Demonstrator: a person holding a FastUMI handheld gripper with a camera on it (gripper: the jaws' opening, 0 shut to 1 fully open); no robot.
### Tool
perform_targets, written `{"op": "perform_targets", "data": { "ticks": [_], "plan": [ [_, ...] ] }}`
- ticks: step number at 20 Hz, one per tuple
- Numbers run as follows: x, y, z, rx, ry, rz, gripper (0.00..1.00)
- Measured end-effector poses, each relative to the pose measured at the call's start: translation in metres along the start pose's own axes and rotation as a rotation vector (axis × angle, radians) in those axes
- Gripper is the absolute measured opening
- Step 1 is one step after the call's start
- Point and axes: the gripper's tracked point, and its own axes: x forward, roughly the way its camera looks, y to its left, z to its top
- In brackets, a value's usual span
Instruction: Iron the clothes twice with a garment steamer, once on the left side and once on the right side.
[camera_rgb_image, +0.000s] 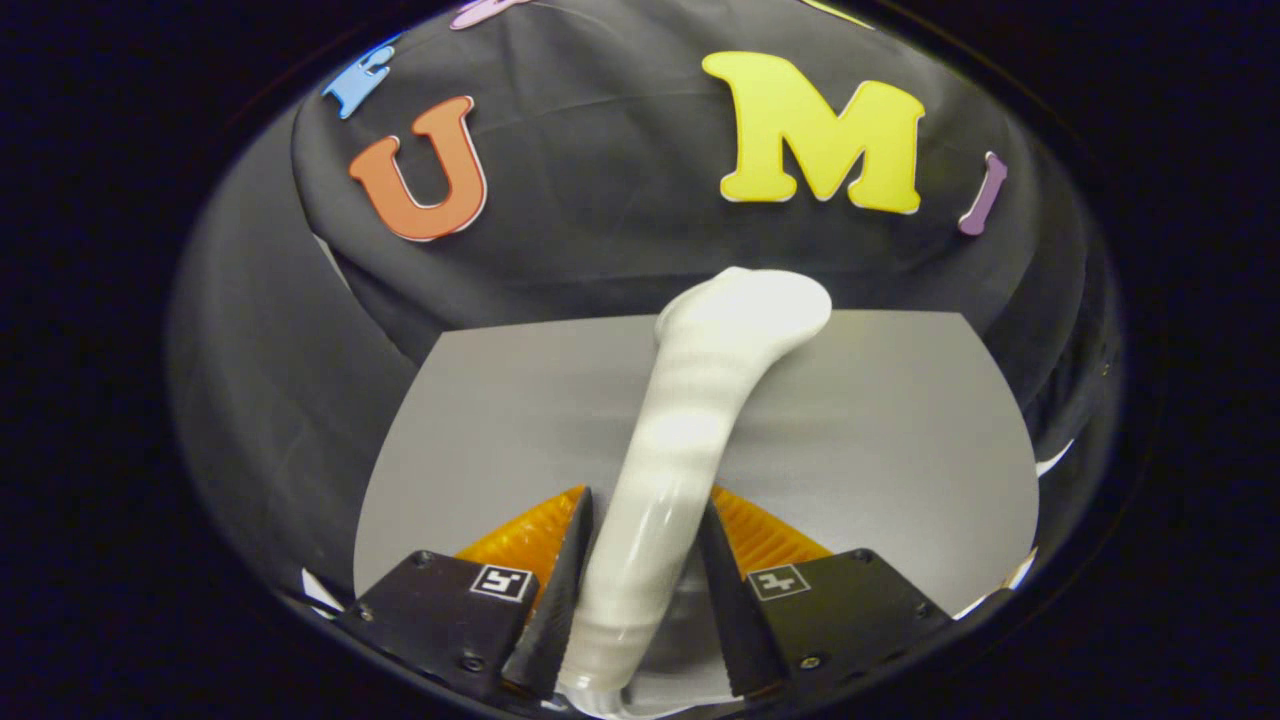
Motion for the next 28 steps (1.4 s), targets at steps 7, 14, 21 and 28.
{"op": "perform_targets", "data": {
  "ticks": [7, 14, 21, 28],
  "plan": [
    [-0.016, -0.003, -0.004, 0.062, -0.025, 0.134, 0.47],
    [-0.072, -0.032, -0.013, 0.001, -0.116, 0.241, 0.37],
    [-0.148, -0.089, -0.014, -0.055, -0.292, 0.254, 0.37],
    [-0.219, -0.168, -0.054, -0.026, -0.378, 0.221, 0.37]
  ]
}}
